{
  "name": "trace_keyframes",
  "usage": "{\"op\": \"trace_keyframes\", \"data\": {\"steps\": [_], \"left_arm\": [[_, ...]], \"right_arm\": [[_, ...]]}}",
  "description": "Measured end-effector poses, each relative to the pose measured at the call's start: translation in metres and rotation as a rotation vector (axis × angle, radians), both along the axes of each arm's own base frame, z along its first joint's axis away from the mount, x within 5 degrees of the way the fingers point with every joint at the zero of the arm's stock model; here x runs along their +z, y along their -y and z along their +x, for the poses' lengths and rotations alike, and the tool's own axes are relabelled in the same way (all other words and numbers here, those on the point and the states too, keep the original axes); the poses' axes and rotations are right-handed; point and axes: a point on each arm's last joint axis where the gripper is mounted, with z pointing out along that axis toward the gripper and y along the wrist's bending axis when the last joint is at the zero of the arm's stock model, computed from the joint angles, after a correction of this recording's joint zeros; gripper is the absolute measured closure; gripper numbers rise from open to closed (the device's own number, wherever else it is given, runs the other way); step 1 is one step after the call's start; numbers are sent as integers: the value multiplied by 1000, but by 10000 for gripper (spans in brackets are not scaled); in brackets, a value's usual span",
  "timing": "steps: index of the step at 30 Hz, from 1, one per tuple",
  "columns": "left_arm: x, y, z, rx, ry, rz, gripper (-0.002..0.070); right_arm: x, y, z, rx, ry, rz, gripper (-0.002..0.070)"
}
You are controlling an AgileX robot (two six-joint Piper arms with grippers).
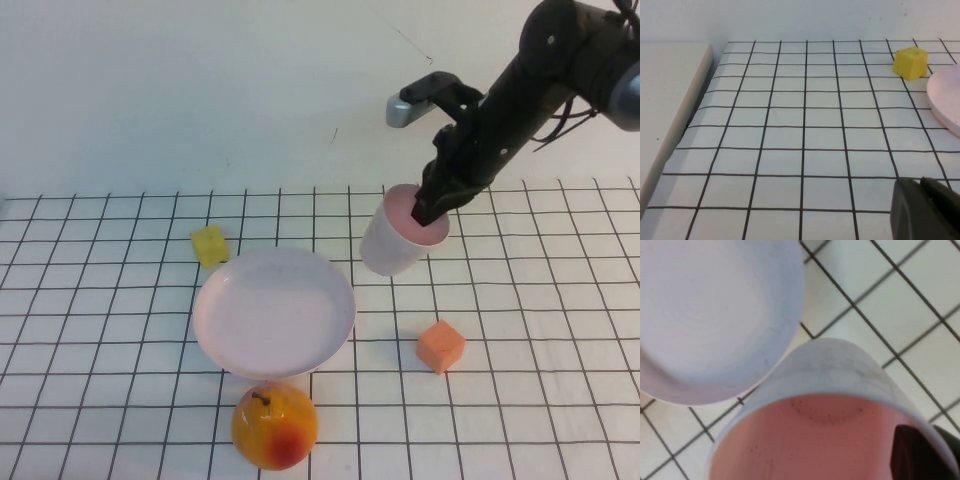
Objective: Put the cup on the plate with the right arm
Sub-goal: Place the cup on the plate
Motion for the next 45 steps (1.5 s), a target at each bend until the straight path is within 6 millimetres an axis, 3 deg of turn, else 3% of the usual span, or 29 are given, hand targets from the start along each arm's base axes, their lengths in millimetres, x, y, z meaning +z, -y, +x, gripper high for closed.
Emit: {"op": "trace_keyframes", "data": {"steps": [2,9,12,17,25,33,35,41,45], "left_arm": [[0,0,0,0,0,0,678],[0,0,0,0,0,0,678],[0,0,0,0,0,0,677],[0,0,0,0,0,0,677],[0,0,0,0,0,0,677],[0,0,0,0,0,0,678],[0,0,0,0,0,0,678],[0,0,0,0,0,0,678],[0,0,0,0,0,0,677]], "right_arm": [[5,-18,-8,40,13,4,655],[3,-107,-53,254,96,-31,655],[-2,-126,-61,286,133,-26,655],[-8,-132,-55,273,203,-26,655],[-38,-132,-47,274,206,-91,655],[-39,-134,-46,263,209,-70,643],[-39,-135,-46,258,204,-56,612],[-41,-139,-49,248,170,-8,428],[-36,-139,-49,247,177,-1,385]]}}
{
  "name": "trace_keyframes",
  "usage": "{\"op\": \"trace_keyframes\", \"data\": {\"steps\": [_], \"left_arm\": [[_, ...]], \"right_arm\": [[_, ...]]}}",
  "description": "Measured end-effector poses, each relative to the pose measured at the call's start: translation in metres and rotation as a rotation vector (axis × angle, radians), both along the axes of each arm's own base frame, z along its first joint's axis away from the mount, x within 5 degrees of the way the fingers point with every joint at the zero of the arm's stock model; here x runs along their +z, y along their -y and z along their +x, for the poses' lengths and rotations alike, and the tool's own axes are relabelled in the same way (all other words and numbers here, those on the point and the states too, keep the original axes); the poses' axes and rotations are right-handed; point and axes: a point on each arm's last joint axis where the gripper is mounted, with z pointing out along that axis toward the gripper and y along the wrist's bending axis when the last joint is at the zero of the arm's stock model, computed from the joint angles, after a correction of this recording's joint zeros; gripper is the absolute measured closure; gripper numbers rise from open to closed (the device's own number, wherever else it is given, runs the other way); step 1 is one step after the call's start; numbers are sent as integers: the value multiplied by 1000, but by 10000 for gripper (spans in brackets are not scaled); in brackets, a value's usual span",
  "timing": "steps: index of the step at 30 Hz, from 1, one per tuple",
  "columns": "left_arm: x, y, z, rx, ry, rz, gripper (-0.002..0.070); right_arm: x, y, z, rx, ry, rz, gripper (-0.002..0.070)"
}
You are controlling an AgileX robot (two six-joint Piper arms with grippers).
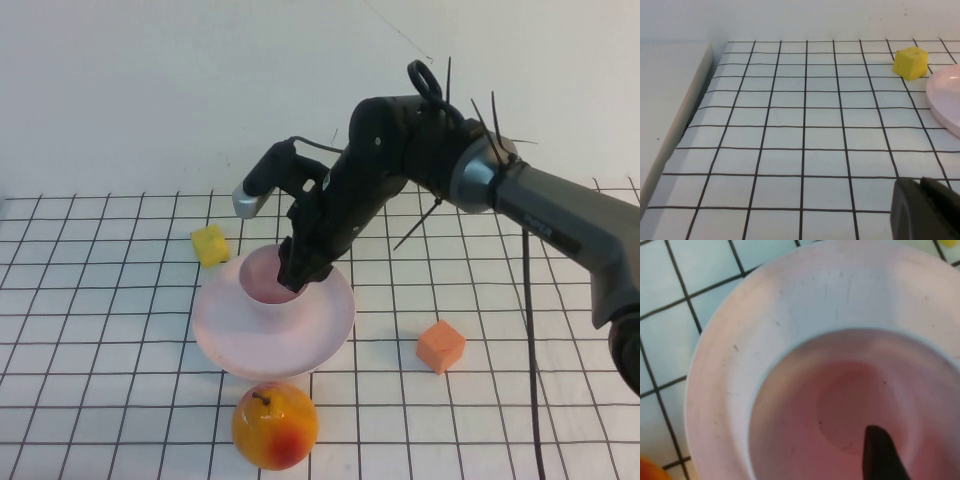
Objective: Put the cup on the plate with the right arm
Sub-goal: Place the cup on the plate
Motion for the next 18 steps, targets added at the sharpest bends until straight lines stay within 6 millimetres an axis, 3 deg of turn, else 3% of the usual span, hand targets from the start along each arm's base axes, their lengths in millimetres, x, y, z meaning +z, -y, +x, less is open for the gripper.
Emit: {"op": "trace_keyframes", "data": {"steps": [4,10,14,18], "left_arm": [[0,0,0,0,0,0,678],[0,0,0,0,0,0,678],[0,0,0,0,0,0,678],[0,0,0,0,0,0,678]], "right_arm": [[20,2,-2,3,32,21,360],[52,6,-8,4,81,56,266],[75,10,-14,13,116,70,253],[112,20,-24,31,199,73,275]]}}
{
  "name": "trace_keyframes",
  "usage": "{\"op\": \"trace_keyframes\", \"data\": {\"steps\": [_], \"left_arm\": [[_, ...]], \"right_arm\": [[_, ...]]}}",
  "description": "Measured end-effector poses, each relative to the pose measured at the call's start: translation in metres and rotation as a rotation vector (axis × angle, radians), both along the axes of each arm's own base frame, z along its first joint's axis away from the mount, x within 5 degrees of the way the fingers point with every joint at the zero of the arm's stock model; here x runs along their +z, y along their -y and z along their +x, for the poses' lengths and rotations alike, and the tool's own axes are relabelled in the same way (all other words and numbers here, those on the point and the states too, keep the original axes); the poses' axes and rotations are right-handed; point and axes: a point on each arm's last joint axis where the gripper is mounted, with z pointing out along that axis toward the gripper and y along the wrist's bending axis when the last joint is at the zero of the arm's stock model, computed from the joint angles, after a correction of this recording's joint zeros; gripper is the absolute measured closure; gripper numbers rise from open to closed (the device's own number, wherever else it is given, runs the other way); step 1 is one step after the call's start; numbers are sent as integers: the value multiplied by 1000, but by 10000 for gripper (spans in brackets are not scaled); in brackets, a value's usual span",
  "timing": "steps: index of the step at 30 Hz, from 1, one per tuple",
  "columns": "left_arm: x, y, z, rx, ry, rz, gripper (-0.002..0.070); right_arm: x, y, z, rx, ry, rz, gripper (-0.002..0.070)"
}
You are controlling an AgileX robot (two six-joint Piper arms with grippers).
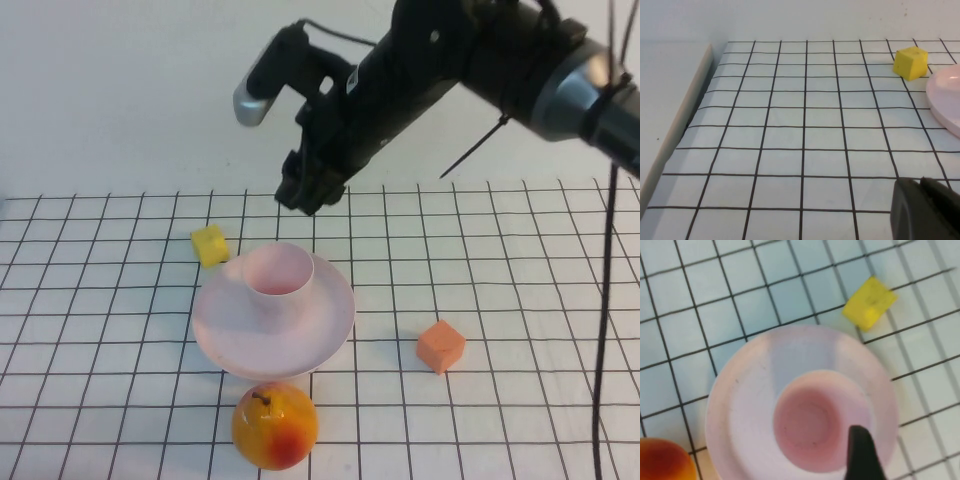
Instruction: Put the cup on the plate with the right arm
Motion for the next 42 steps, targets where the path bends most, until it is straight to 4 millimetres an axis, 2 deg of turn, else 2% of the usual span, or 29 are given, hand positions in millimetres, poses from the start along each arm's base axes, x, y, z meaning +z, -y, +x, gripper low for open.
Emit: {"op": "trace_keyframes", "data": {"steps": [3,7,9,12,15,20,24,32,42], "left_arm": [[0,0,0,0,0,0,677],[0,0,0,0,0,0,678],[0,0,0,0,0,0,678],[0,0,0,0,0,0,678],[0,0,0,0,0,0,678],[0,0,0,0,0,0,678],[0,0,0,0,0,0,678],[0,0,0,0,0,0,678],[0,0,0,0,0,0,678]], "right_arm": [[36,16,-9,-7,78,0,358],[92,51,-25,-46,215,-16,570],[122,72,-37,-79,294,-22,633],[162,105,-58,-153,385,-21,665],[192,137,-77,-256,446,-26,675],[220,183,-106,-415,490,-54,677],[218,200,-124,-465,461,-67,678],[185,217,-163,-524,418,-18,678],[134,251,-244,-627,348,68,678]]}}
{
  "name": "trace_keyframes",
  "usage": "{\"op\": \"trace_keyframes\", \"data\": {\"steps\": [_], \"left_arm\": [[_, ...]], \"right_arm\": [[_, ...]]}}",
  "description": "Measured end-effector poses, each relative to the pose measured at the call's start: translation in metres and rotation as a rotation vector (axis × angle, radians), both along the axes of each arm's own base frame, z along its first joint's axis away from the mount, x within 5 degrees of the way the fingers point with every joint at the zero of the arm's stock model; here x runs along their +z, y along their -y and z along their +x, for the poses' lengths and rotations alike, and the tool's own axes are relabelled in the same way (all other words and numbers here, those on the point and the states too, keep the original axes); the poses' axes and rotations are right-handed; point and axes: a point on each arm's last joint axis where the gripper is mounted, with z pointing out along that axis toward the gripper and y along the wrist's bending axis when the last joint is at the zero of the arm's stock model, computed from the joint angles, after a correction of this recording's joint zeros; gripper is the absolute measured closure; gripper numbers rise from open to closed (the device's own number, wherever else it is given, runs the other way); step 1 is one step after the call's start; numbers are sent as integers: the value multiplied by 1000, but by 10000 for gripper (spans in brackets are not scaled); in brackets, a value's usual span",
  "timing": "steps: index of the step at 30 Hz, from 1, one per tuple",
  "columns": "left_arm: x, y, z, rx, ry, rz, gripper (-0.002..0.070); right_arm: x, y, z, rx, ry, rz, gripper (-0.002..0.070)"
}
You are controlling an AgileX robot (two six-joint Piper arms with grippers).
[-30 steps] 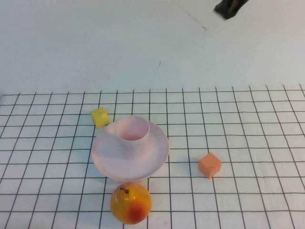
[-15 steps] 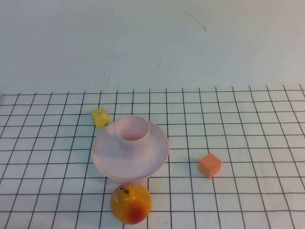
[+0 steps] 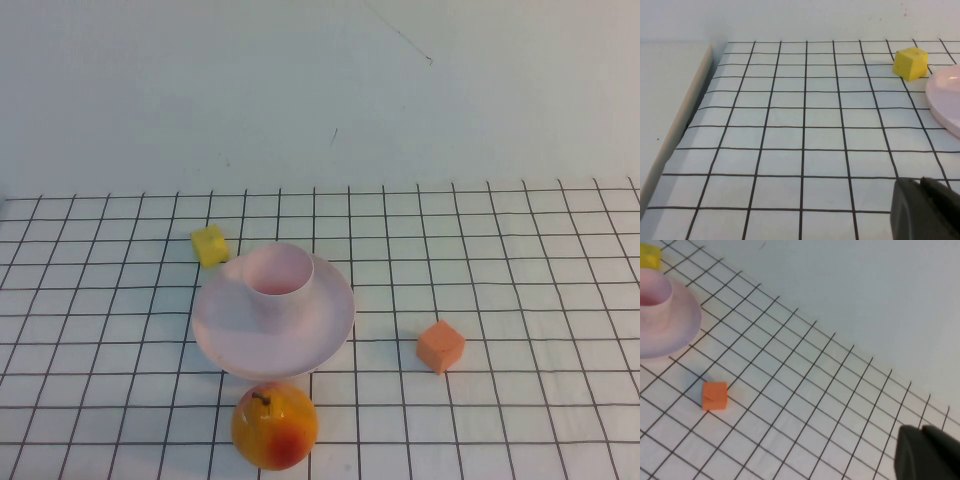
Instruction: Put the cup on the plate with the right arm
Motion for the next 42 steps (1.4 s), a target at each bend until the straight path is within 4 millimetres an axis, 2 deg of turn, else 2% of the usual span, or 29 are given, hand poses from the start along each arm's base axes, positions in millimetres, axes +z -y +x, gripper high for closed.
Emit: {"op": "trace_keyframes", "data": {"steps": [4,9,12,17,21,25,28,31,35,38,42], "left_arm": [[0,0,0,0,0,0,678],[0,0,0,0,0,0,678],[0,0,0,0,0,0,678],[0,0,0,0,0,0,678],[0,0,0,0,0,0,678],[0,0,0,0,0,0,678],[0,0,0,0,0,0,678],[0,0,0,0,0,0,678],[0,0,0,0,0,0,678],[0,0,0,0,0,0,678],[0,0,0,0,0,0,678]], "right_arm": [[-13,16,-30,-51,7,25,678],[-14,30,-61,-112,10,117,678],[-18,32,-65,-126,9,117,678],[-39,32,-54,-140,80,93,678],[-76,36,-50,-176,269,141,678],[-116,44,-62,-226,502,187,678],[-153,50,-74,-303,574,213,678],[-194,54,-80,-372,563,231,678],[-234,56,-83,-426,536,235,678],[-250,58,-85,-463,486,234,678],[-258,60,-87,-519,404,241,678]]}}
